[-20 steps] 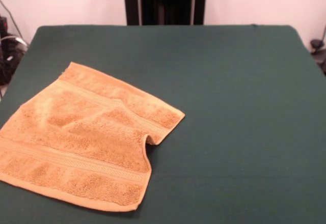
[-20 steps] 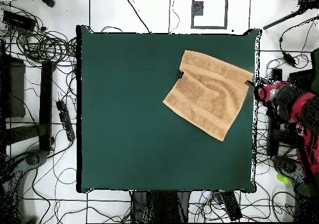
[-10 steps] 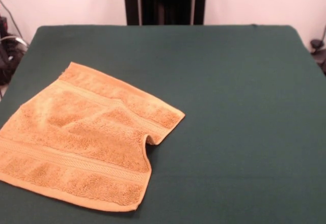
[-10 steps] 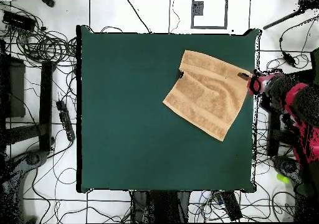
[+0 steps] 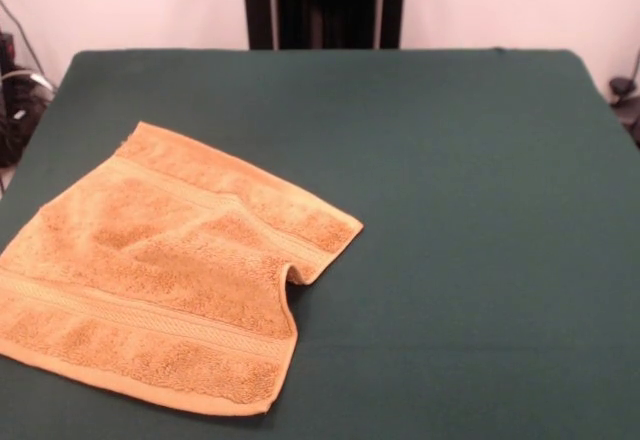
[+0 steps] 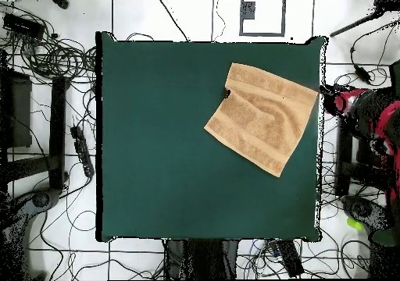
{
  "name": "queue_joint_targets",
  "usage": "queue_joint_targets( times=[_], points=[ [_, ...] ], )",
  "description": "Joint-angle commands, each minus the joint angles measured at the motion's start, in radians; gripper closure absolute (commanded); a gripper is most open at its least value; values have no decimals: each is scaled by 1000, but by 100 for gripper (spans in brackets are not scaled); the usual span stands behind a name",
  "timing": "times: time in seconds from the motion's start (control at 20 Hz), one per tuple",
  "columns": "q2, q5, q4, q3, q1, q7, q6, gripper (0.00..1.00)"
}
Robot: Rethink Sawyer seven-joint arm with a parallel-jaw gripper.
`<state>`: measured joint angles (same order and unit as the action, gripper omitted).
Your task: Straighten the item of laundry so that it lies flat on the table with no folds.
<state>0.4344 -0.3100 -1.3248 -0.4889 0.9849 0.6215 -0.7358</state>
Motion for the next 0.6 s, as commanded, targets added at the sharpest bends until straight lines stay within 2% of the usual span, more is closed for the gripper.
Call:
queue_joint_targets(
  times=[0.05, 0.15, 0.25, 0.4, 0.5, 0.6],
  points=[
    [-138, 122, 137, 26, -30, -2, -212, 0],
    [-144, 150, 162, 26, -29, -15, -233, 0],
    [-124, 123, 114, 15, -25, 64, -209, 0],
    [-68, 25, -54, -45, -8, 232, -30, 0],
    [-29, 11, -113, -30, -28, 324, 77, 0],
    [-5, 14, -131, 11, -55, 388, 147, 0]
  ],
)
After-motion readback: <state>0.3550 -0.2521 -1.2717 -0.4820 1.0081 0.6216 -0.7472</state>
